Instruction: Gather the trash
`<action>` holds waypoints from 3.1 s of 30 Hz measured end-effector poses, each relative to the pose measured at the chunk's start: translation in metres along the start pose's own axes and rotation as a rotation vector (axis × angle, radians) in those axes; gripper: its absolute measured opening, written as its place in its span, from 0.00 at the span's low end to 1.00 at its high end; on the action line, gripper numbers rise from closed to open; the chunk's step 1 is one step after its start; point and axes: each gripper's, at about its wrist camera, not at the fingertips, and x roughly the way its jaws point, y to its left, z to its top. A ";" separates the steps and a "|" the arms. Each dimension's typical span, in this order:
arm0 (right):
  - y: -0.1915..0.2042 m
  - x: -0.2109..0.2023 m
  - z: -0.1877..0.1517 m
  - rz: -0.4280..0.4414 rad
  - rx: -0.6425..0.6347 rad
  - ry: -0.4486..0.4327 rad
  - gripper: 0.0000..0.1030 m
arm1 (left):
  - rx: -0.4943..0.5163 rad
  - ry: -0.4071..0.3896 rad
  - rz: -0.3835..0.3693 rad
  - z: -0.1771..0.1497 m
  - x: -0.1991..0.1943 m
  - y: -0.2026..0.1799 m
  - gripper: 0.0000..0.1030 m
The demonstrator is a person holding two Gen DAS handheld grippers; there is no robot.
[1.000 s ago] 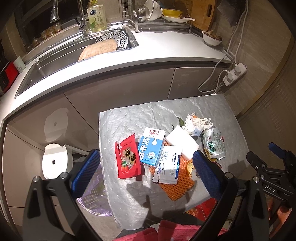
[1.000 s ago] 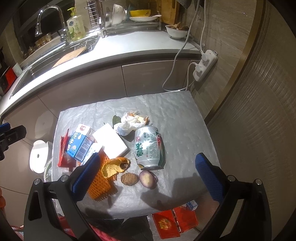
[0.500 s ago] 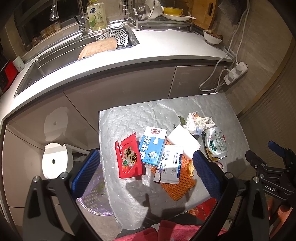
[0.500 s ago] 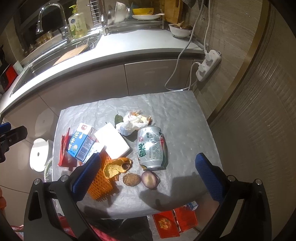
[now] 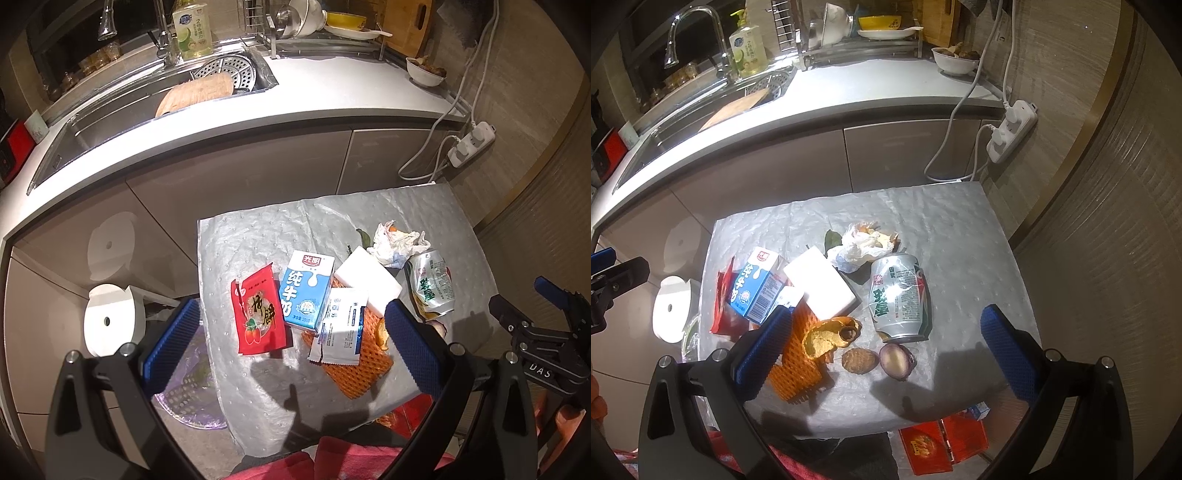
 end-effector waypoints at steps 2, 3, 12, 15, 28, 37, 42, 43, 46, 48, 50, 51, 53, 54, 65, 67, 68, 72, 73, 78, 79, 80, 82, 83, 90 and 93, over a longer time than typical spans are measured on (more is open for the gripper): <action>0.001 0.001 0.001 0.000 -0.002 0.002 0.98 | -0.001 0.002 0.000 0.000 0.001 0.000 0.93; 0.001 0.001 0.001 0.000 -0.003 0.003 0.98 | -0.001 0.002 0.000 0.000 0.001 0.001 0.93; 0.003 0.003 -0.001 0.003 0.003 0.007 0.98 | -0.001 0.005 -0.004 -0.001 0.003 0.002 0.93; 0.001 0.005 -0.002 0.008 0.007 0.012 0.98 | -0.003 0.008 -0.007 -0.003 0.005 0.003 0.93; -0.004 0.028 -0.011 0.021 0.010 0.030 0.98 | 0.053 0.053 -0.014 -0.021 0.057 0.024 0.93; -0.016 0.063 -0.022 0.043 0.002 0.088 0.98 | 0.034 0.202 -0.073 -0.041 0.128 0.049 0.93; -0.023 0.079 -0.025 0.047 -0.003 0.119 0.98 | -0.023 0.257 -0.042 -0.048 0.163 0.050 0.93; -0.025 0.081 -0.024 0.051 -0.001 0.125 0.98 | -0.019 0.264 -0.033 -0.051 0.167 0.048 0.93; -0.030 0.088 -0.023 0.061 -0.003 0.136 0.98 | 0.014 0.258 0.036 -0.058 0.172 0.040 0.75; -0.033 0.092 -0.022 0.064 -0.008 0.145 0.98 | 0.013 0.294 0.031 -0.060 0.179 0.039 0.54; -0.035 0.095 -0.019 0.069 -0.012 0.150 0.98 | -0.018 0.319 0.003 -0.061 0.183 0.043 0.30; -0.036 0.097 -0.018 0.074 -0.013 0.152 0.98 | -0.028 0.327 -0.002 -0.061 0.184 0.045 0.14; -0.037 0.100 -0.016 0.087 -0.013 0.156 0.98 | -0.039 0.334 -0.015 -0.060 0.184 0.048 0.10; -0.037 0.101 -0.014 0.099 -0.014 0.155 0.98 | -0.042 0.328 -0.021 -0.058 0.182 0.050 0.06; 0.060 0.116 0.013 0.361 -0.156 0.193 0.98 | -0.113 0.206 -0.025 -0.048 0.129 0.063 0.00; 0.087 0.122 0.017 0.361 -0.159 0.207 0.98 | -0.125 0.187 -0.014 -0.051 0.120 0.071 0.00; 0.099 0.124 0.019 0.355 -0.147 0.210 0.98 | -0.129 0.176 -0.007 -0.053 0.116 0.076 0.00; 0.134 0.137 0.021 0.295 -0.039 0.225 0.98 | -0.164 0.147 -0.021 -0.062 0.101 0.107 0.00; 0.142 0.140 0.020 0.265 -0.018 0.230 0.98 | -0.167 0.143 -0.027 -0.065 0.099 0.116 0.00; 0.178 0.167 0.009 0.155 0.070 0.263 0.98 | -0.113 0.131 -0.037 -0.081 0.090 0.161 0.00; 0.183 0.173 0.007 0.121 0.078 0.274 0.98 | -0.105 0.129 -0.046 -0.085 0.089 0.171 0.00; 0.189 0.179 0.004 0.086 0.082 0.279 0.98 | -0.097 0.129 -0.051 -0.088 0.090 0.181 0.00; 0.195 0.192 -0.004 0.014 0.093 0.291 0.98 | -0.081 0.138 -0.058 -0.096 0.093 0.196 0.00; 0.197 0.197 -0.007 -0.008 0.102 0.293 0.92 | -0.074 0.145 -0.060 -0.100 0.096 0.202 0.00; 0.200 0.197 -0.015 -0.059 0.106 0.251 0.72 | -0.013 0.200 -0.103 -0.129 0.123 0.222 0.00; 0.196 0.182 -0.014 -0.045 0.123 0.234 0.71 | -0.015 0.238 -0.137 -0.142 0.141 0.227 0.00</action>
